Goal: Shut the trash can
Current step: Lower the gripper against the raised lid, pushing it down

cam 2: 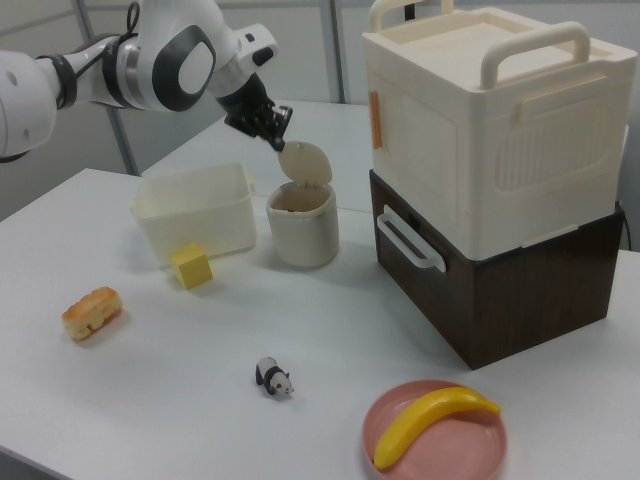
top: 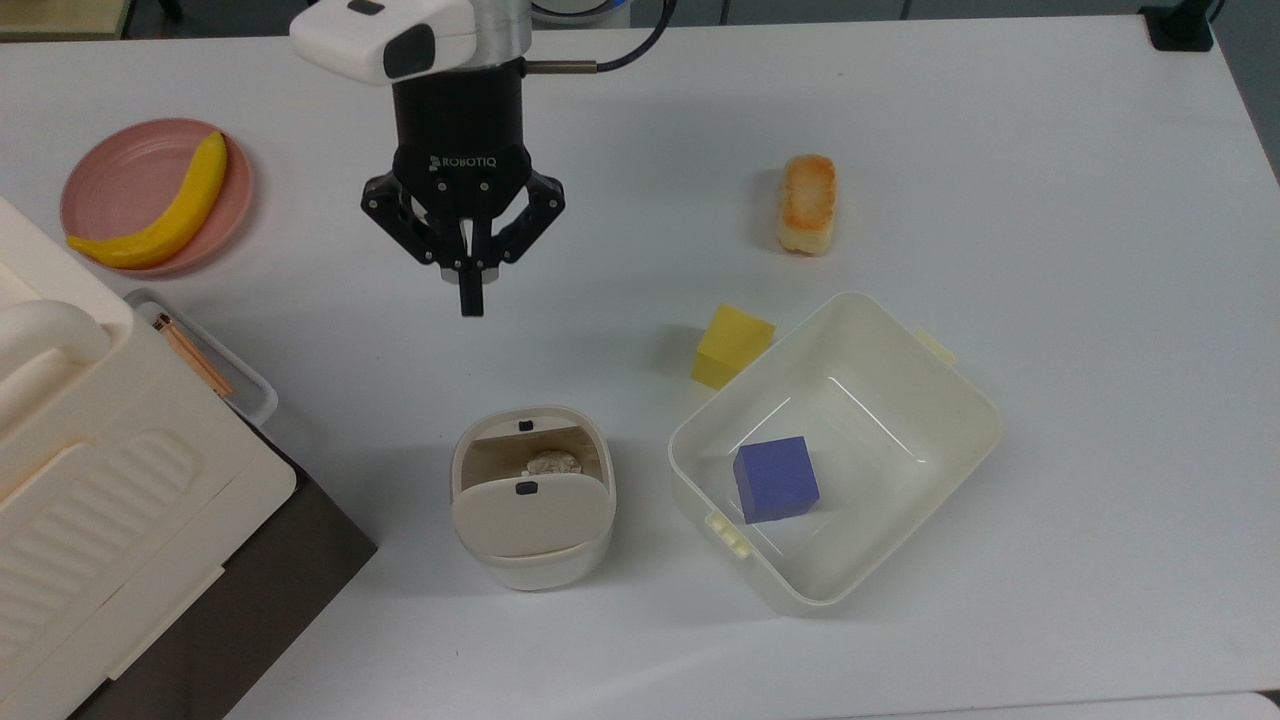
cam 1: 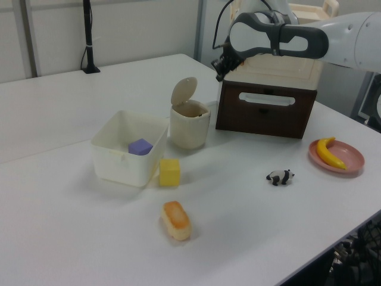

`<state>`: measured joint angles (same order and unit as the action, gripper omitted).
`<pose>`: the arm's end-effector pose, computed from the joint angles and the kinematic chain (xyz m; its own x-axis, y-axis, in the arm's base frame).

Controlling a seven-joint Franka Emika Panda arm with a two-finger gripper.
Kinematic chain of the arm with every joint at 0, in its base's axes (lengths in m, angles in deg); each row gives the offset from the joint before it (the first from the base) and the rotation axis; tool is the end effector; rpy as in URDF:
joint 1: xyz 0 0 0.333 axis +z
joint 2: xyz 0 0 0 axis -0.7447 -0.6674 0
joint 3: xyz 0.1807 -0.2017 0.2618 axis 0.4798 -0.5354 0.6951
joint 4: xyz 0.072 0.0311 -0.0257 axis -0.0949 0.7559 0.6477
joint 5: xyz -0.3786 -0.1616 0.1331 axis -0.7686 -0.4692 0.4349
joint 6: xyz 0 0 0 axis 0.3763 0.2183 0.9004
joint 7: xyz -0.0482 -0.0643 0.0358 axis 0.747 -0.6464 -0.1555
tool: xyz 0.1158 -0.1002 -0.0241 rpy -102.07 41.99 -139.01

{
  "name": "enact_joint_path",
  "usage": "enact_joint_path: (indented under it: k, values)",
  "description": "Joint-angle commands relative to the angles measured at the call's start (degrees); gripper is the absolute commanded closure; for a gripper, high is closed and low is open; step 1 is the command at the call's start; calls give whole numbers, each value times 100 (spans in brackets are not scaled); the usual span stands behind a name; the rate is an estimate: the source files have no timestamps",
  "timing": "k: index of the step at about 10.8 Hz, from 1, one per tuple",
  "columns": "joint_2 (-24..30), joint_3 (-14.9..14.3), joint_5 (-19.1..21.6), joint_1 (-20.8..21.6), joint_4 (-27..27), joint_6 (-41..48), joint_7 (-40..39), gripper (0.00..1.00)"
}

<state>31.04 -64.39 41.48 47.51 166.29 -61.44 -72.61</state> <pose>0.7627 -0.0125 0.5784 0.8639 0.1240 0.4882 0.0846 -0.9912 0.1020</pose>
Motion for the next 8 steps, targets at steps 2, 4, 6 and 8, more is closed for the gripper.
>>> enact_joint_path:
  k: [2, 4, 6, 8]
  values:
    - [-808, 2, 158, 193, -439, -1833, 16, 100]
    - [-1056, 2, 176, 220, -511, -2459, 165, 100]
    - [-1284, 2, 167, 229, -520, -3187, 288, 100]
    - [-1390, 2, 176, 238, -520, -3445, 288, 100]
